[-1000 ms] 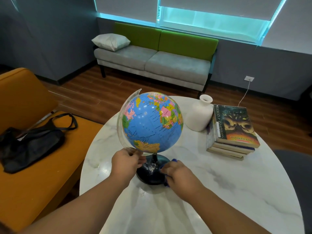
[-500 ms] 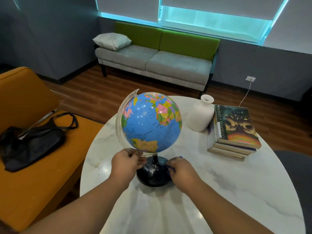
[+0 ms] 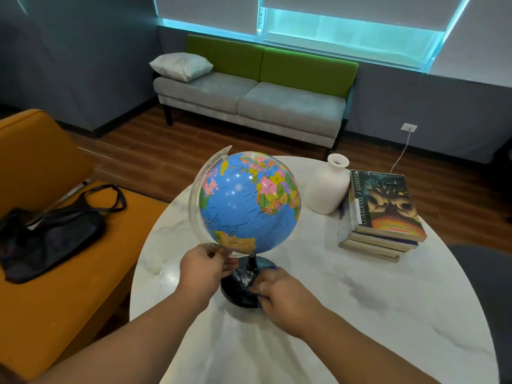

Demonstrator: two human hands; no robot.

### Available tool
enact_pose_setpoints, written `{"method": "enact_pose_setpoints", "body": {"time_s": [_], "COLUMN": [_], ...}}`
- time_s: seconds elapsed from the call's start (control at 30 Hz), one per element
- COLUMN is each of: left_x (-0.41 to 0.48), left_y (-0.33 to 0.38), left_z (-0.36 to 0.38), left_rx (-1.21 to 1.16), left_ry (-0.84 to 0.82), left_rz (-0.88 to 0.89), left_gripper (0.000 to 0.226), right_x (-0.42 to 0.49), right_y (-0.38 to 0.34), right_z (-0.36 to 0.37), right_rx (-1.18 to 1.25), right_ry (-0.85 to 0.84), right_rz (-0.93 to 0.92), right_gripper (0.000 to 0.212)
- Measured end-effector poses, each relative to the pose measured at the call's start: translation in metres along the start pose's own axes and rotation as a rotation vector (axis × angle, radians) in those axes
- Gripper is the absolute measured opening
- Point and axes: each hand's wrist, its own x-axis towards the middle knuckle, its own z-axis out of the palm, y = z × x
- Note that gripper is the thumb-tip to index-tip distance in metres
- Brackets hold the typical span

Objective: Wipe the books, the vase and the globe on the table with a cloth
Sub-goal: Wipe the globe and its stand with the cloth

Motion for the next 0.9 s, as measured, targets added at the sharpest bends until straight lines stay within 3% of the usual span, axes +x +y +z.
{"method": "enact_pose_setpoints", "body": {"time_s": [0.17,0.33,0.5,0.67,0.9], "left_x": [-0.003,-0.002,-0.005,-0.003,-0.006], "left_y": [0.0,0.001,0.0,-0.001,0.0], "left_z": [0.002,0.001,0.003,0.004,0.006], "left_rx": [0.017,0.005,0.013,0.01,-0.02], "left_ry": [-0.012,0.003,0.008,0.027,0.03], "left_rz": [0.002,-0.003,0.0,0.005,-0.004], "left_gripper": [0.009,0.009,0.01,0.009,0.009], "right_x": [0.005,0.001,0.002,-0.003,-0.007], "right_y": [0.019,0.001,0.014,-0.007,0.012], "right_z": [-0.006,-0.002,-0.004,0.003,0.003], "right_rx": [-0.011,-0.067,-0.087,-0.121,-0.094], "right_ry": [0.078,-0.004,0.053,-0.061,0.122], "right_rz": [0.211,0.042,0.133,-0.075,0.022], "right_gripper": [0.038,0.041,0.041,0.039,0.046]}}
